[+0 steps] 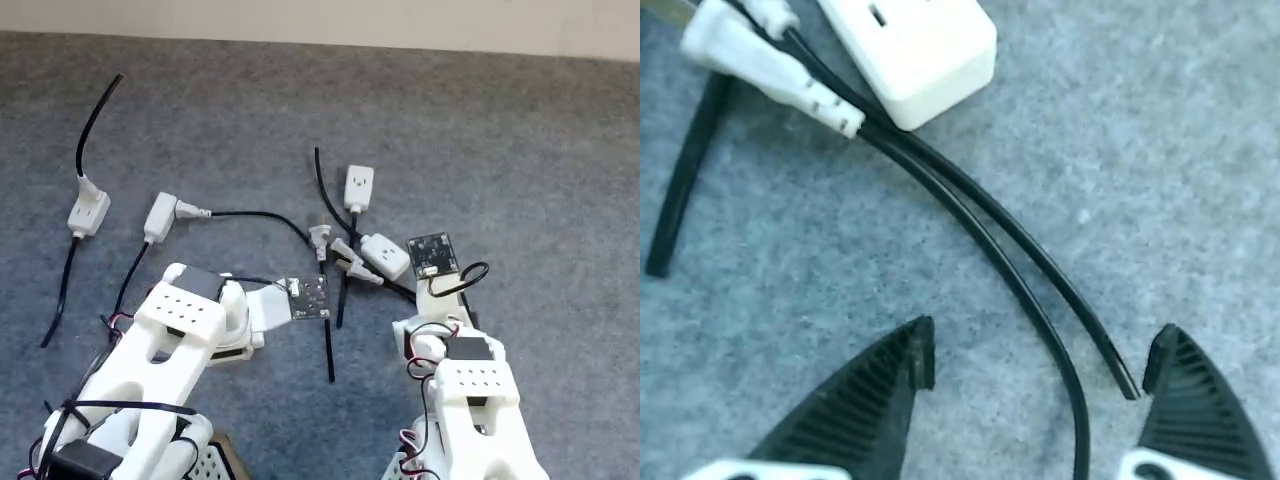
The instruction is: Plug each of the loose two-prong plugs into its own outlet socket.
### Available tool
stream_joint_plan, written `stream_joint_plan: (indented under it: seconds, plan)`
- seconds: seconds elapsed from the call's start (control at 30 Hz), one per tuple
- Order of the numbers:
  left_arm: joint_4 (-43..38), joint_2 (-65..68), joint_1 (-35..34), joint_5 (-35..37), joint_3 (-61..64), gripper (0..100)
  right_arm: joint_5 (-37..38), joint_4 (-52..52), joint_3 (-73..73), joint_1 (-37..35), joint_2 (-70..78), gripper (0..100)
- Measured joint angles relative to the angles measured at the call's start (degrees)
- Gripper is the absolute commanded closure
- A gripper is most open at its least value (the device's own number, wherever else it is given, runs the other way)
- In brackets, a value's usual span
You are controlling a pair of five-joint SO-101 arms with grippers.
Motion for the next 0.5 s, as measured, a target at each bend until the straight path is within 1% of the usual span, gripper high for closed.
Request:
stream_joint_plan:
  seconds: [0.17,0.27,0.4,0.5]
  plan:
    - [-3.5,3.1,0.0,0.0,-0.5,80,0.0,0.0,0.0,0.0,0.0,67.3]
    - [-6.1,10.9,-0.6,0.0,-3.7,80,0.0,0.0,0.0,0.0,0.0,67.3]
    - [-5.5,23.6,-3.4,-0.1,-12.5,80,0.0,0.0,0.0,0.0,0.0,67.3]
    - [-1.5,30.8,-6.2,0.0,-21.4,80,0.0,0.0,0.0,0.0,0.0,67.3]
